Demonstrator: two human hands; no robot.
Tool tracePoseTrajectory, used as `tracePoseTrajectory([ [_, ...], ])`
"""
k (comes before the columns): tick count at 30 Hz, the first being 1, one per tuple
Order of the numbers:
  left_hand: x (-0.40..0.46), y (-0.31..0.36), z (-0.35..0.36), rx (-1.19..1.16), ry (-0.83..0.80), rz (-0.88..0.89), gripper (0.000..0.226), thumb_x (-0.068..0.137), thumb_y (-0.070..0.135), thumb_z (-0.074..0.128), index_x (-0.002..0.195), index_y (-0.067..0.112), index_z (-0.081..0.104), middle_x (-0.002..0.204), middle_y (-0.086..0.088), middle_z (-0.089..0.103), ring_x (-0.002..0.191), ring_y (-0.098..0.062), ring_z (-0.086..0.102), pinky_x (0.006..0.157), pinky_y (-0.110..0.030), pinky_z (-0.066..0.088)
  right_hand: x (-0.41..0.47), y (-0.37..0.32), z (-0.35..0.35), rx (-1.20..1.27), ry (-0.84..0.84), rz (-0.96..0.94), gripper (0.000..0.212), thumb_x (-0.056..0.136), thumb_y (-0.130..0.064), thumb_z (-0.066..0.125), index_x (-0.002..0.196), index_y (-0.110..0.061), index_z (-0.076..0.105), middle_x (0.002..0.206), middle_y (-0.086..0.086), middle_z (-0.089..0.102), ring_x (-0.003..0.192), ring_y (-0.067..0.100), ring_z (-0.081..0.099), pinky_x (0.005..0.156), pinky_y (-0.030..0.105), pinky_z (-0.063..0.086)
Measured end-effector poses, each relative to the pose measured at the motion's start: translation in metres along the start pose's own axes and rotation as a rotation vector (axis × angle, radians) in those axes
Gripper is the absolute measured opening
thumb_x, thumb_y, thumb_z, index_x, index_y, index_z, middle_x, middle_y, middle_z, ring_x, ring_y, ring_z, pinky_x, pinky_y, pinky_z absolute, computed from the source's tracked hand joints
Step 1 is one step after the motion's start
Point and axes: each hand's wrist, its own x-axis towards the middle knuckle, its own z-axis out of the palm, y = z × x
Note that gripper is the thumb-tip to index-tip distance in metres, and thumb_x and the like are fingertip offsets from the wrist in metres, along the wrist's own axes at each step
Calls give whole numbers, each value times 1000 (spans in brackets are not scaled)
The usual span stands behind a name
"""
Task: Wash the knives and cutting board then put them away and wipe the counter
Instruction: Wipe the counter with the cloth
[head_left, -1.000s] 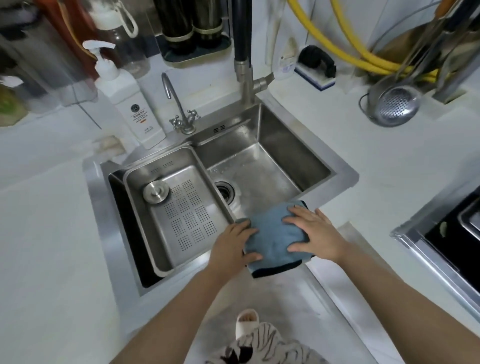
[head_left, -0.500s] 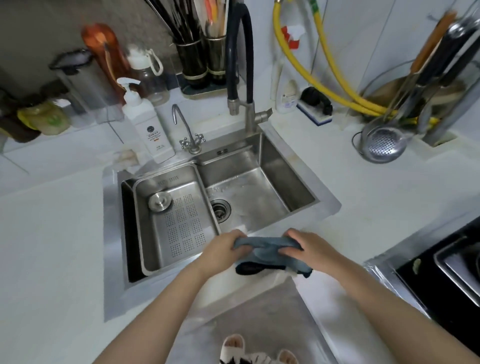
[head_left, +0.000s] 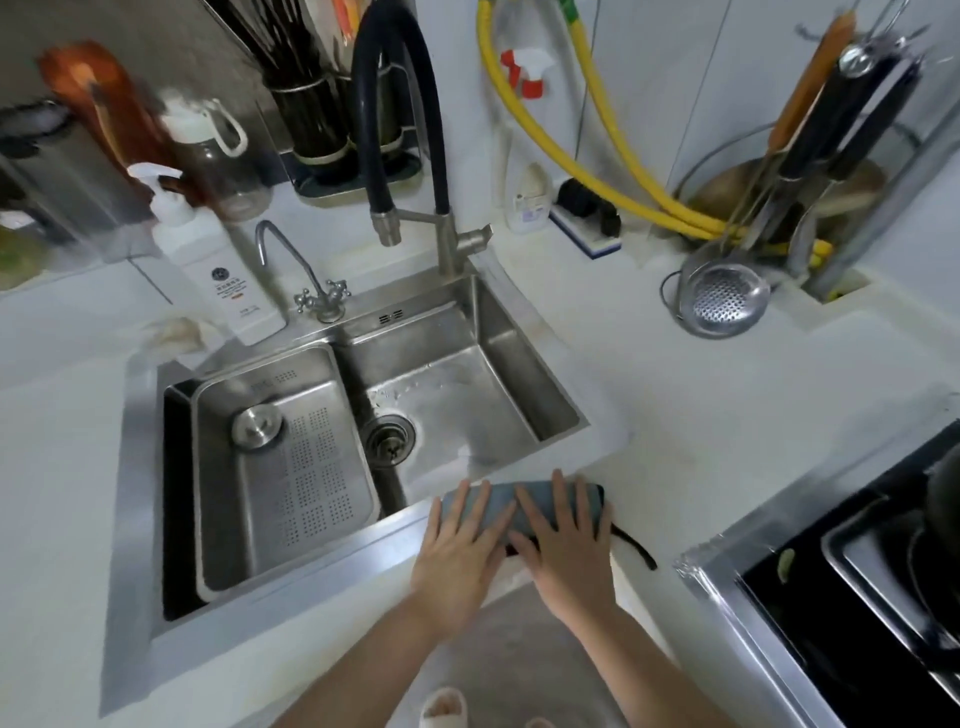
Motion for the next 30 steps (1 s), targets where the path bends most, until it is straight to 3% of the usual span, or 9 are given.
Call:
tracePoseTrajectory([
  [3,17,8,-2,-35,-12,-44,57,99,43,19,151,31,1,143,-7,48,134,-32,29,109,-48,9,14,19,-4,-3,50,-49,49,98,-53,14,132,-32,42,137,14,52,124,40,50,101,56,28],
  [6,39,15,-7,-65,-75,-26,53,96,44,24,147,31,24,141,-6,50,133,-32,31,110,-48,9,33,37,-9,14,-9,-8,48,98,-52,12,129,-32,44,137,12,53,126,37,48,100,54,28],
  [11,99,34,-8,-43,-144,29,51,93,46,23,137,30,45,135,-3,57,123,-31,55,104,-52,38,64,81,-22,-50,46,48,51,98,-54,7,132,-34,38,142,10,48,133,33,31,102,54,27],
  [15,153,49,-9,-76,-168,118,57,92,45,19,144,29,36,146,-6,44,134,-35,41,103,-52,38,87,111,-39,-76,97,163,52,97,-54,5,137,-34,34,143,10,46,134,33,34,100,57,38],
  [18,172,50,-6,-89,-141,120,53,88,46,30,133,30,53,137,-7,55,124,-34,53,94,-53,49,90,115,-47,-86,193,267,53,94,-55,22,140,-32,34,145,12,42,134,35,34,104,53,22],
  [22,160,43,3,-143,-38,154,48,90,46,33,136,32,41,140,-7,52,129,-33,48,104,-51,34,69,97,-29,31,253,284,54,97,-54,16,142,-29,33,150,10,34,139,28,29,110,46,21],
  [26,186,30,1,-107,-48,156,52,88,50,38,138,34,35,142,-5,49,128,-34,49,96,-57,46,87,104,-25,19,239,270,56,98,-53,10,145,-27,28,151,12,32,140,25,20,111,45,18],
  [28,205,20,-1,-53,-41,162,60,85,54,45,140,34,33,145,-6,47,131,-35,45,99,-59,42,110,107,-30,21,250,258,57,98,-53,10,145,-27,27,152,12,31,141,25,20,112,49,24],
  [30,225,9,-5,7,33,169,58,87,54,35,141,34,30,146,-6,44,135,-35,37,103,-60,34,136,109,-31,18,256,233,57,97,-52,9,146,-27,23,153,12,28,142,25,16,112,51,24],
])
